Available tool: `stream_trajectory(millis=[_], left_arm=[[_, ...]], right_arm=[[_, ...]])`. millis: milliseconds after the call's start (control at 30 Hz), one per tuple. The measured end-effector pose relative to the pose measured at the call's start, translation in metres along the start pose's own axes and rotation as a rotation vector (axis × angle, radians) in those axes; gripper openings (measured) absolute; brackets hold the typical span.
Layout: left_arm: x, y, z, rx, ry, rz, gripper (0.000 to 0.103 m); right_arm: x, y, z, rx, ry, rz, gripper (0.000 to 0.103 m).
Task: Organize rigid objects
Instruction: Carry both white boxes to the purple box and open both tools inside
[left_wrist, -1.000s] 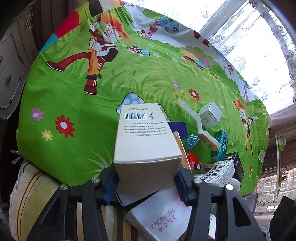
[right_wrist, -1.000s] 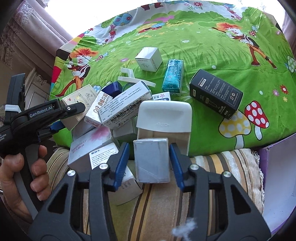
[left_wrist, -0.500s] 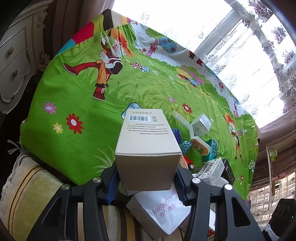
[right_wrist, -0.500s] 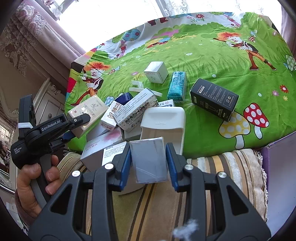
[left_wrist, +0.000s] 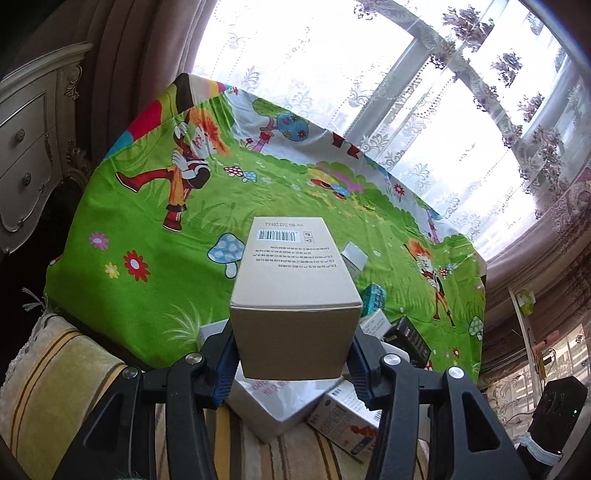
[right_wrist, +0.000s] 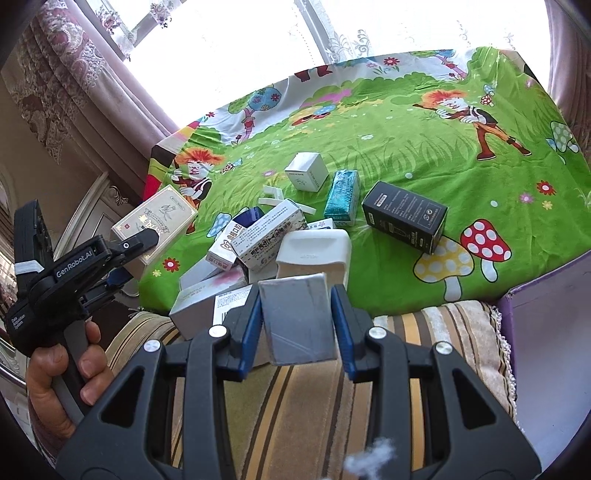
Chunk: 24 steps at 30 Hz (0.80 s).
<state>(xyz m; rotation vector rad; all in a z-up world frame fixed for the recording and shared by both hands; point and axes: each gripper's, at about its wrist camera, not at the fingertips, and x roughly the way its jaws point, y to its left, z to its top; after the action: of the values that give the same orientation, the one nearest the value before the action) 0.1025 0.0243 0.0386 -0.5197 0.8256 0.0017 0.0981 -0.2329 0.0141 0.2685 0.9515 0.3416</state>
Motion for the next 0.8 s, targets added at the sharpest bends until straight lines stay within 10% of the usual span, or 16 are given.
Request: stream_trajectory(millis=[800], left_arm=[[0.000,-0.130,-0.089,0.242,0.196,-0.259,0.052]], right_arm=[[-0.091,-0.086,-0.031,0.101,-0.097,-0.150,0.041]])
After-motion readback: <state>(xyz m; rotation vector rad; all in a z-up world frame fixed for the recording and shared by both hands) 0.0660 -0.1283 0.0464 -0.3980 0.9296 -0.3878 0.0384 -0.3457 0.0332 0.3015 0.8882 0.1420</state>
